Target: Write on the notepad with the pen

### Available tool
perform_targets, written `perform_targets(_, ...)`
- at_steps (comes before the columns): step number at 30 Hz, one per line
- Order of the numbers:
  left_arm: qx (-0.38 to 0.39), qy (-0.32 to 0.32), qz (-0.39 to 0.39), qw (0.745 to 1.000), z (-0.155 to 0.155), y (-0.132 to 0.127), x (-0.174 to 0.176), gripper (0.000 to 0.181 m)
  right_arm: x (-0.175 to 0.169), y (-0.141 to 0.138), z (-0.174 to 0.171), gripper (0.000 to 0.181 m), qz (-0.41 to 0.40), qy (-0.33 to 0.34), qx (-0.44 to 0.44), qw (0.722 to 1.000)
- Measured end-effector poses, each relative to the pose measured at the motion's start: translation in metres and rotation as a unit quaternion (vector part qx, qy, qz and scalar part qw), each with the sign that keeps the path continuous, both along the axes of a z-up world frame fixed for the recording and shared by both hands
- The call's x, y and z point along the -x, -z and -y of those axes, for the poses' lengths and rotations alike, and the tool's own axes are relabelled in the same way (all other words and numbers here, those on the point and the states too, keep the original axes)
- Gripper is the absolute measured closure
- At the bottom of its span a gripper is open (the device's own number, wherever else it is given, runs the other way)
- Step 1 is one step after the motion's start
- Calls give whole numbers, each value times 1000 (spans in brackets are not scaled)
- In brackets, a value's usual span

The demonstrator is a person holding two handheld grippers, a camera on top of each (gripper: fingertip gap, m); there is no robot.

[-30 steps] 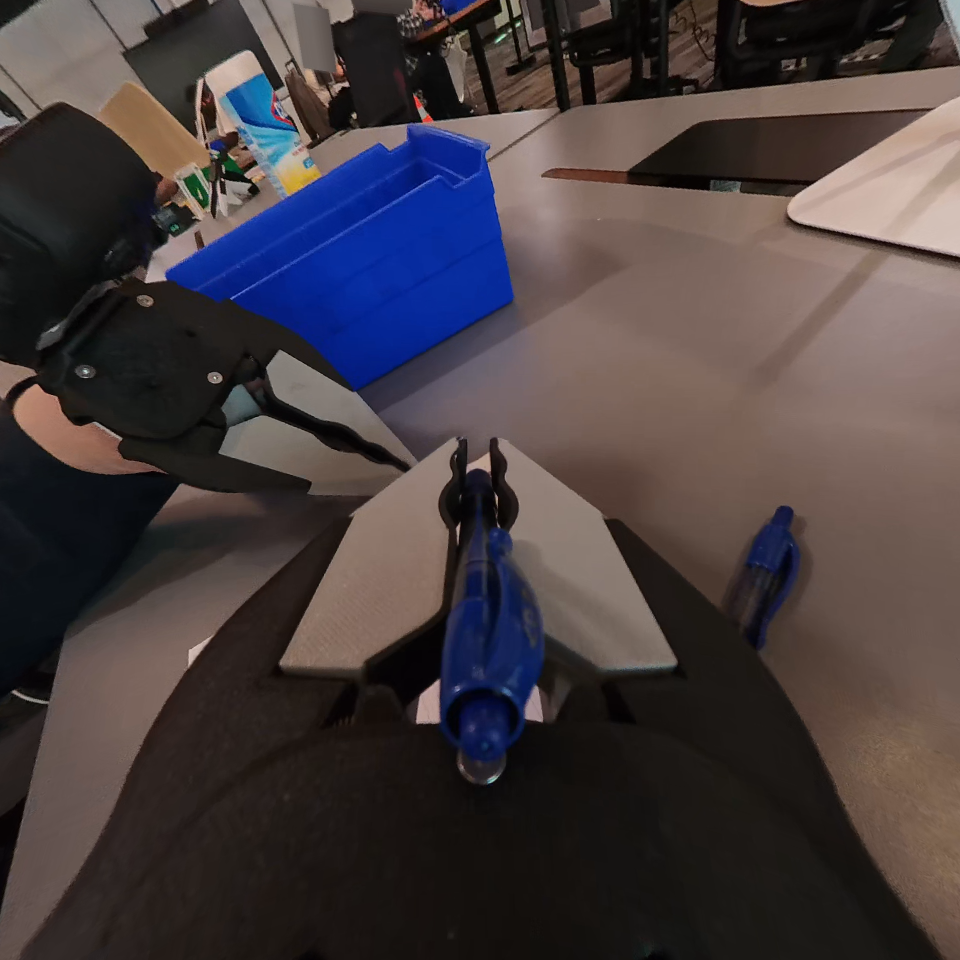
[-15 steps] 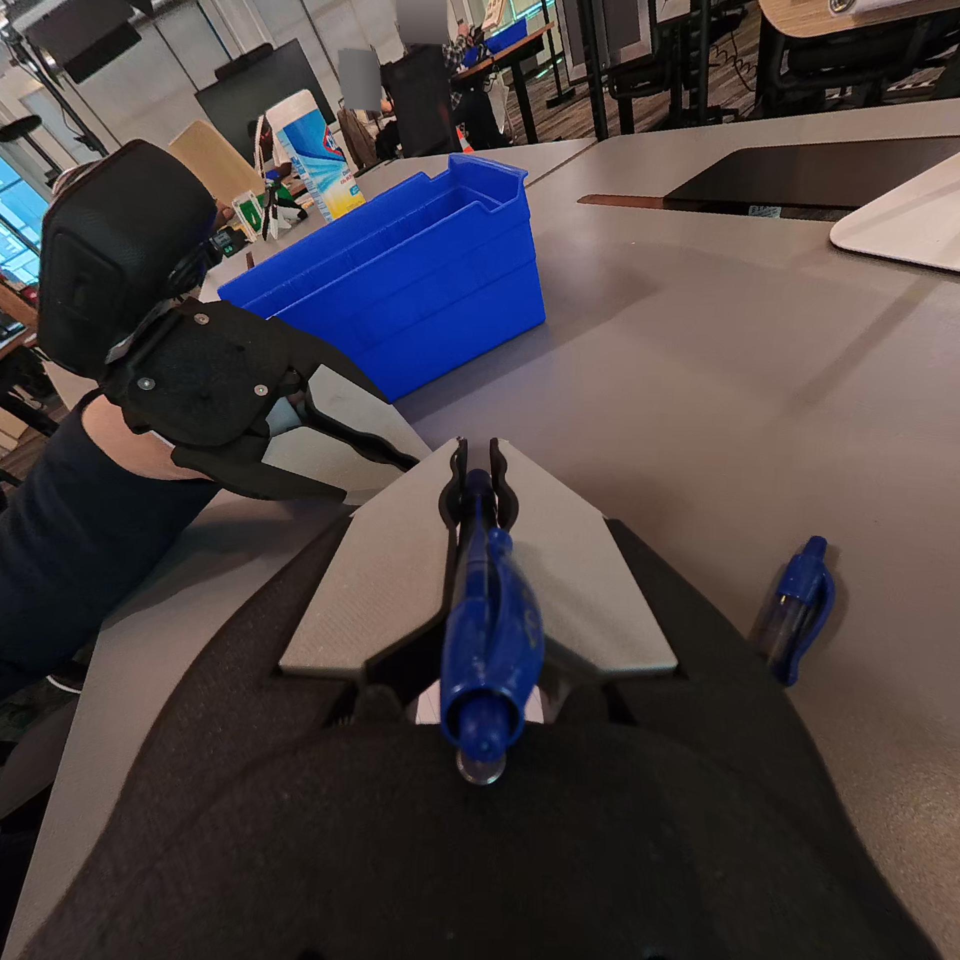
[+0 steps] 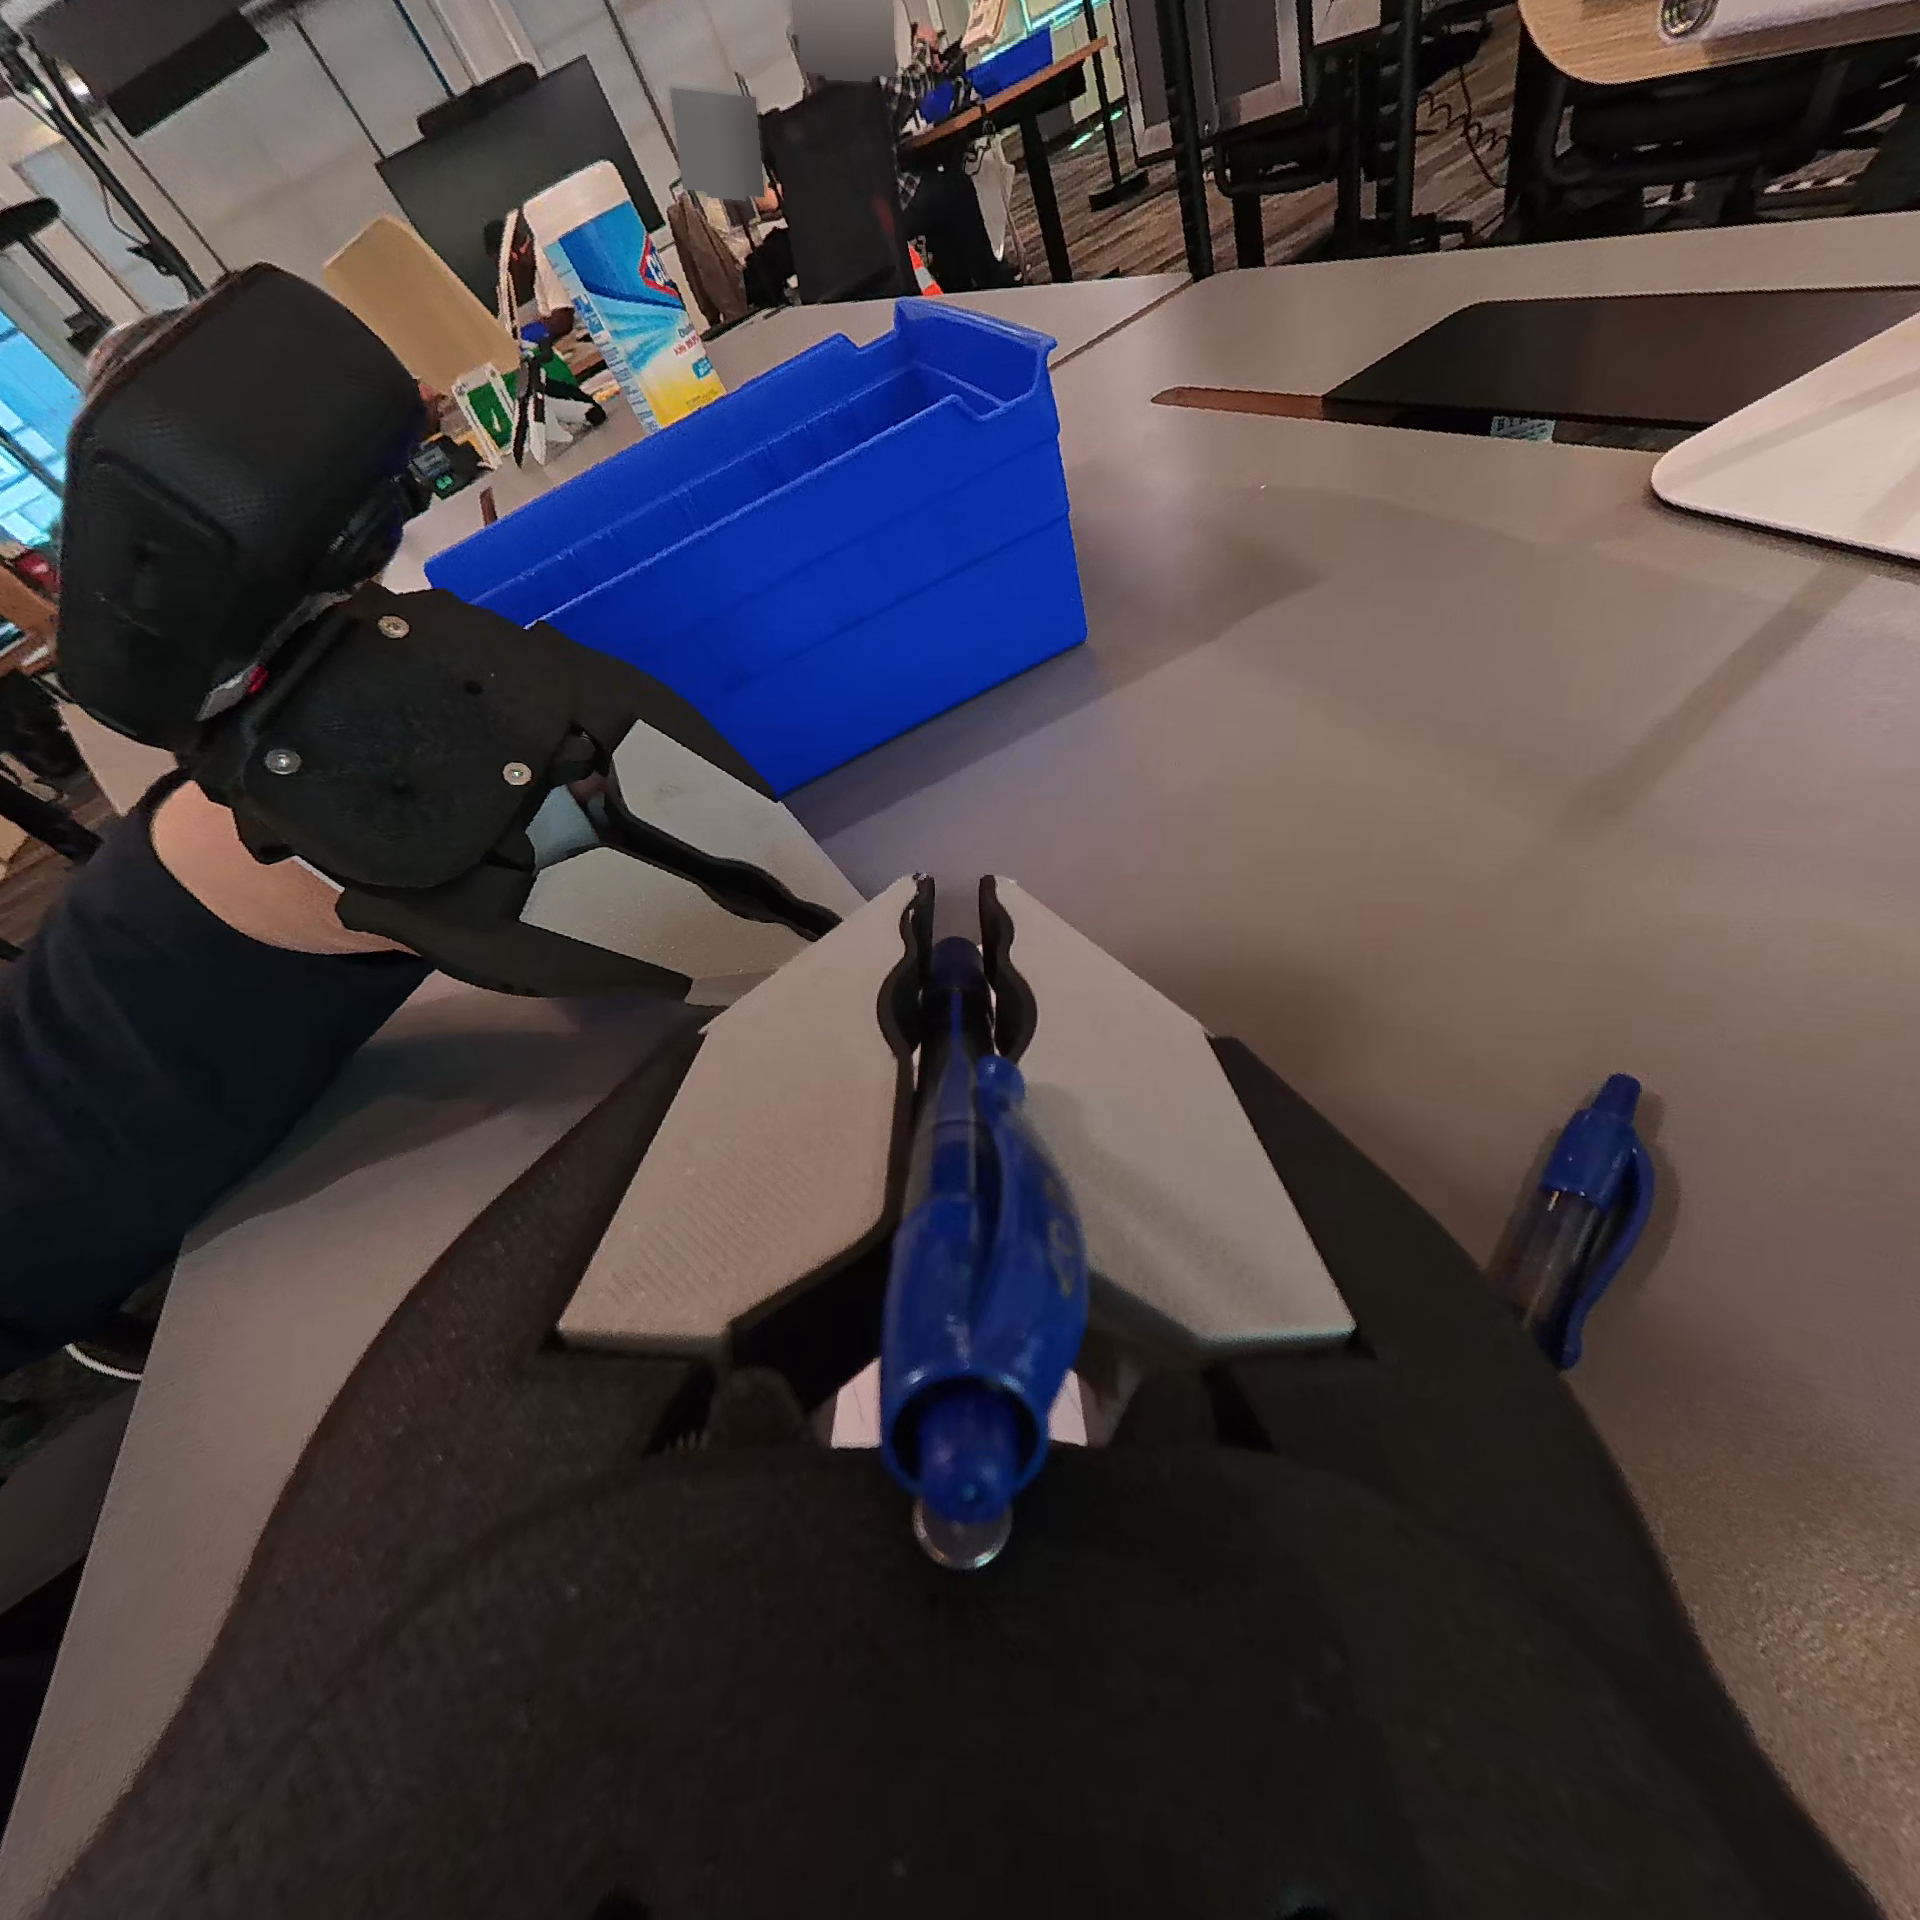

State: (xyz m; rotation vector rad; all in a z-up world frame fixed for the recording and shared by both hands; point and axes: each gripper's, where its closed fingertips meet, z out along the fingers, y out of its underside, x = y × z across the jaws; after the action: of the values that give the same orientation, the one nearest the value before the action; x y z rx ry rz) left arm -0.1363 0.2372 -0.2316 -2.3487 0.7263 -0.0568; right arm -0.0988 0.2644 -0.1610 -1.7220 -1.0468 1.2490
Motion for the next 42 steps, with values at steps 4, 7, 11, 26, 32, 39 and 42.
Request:
perform_targets(4, 3, -1, -1, 1000, 0, 0, 2, 181, 0, 2, -1, 176, 7, 6, 2, 1000)
perform_targets(7, 1, -4, -6, 1000, 0, 0, 5, 181, -1, 4, -2, 176, 12, 9, 6, 1000)
perform_targets(11, -1, -2, -12, 1000, 0, 0, 4, 181, 0, 4, 1, 176, 10, 3, 10, 1000)
perform_targets(26, -25, -23, 8, 999, -10, -9, 17, 181, -5, 0, 5, 176, 37, -6, -35, 999)
perform_targets(32, -41, 20, 59, 997, -6, -22, -5, 181, -4, 2, 16, 175, 78, -23, -62, 995)
perform_targets(39, -8, 53, 30, 998, 4, -4, -16, 181, 5, 19, 27, 175, 114, -45, -56, 991)
perform_targets(42, -11, 53, 28, 998, 4, -3, -16, 181, 7, 23, 28, 176, 116, -41, -50, 991)
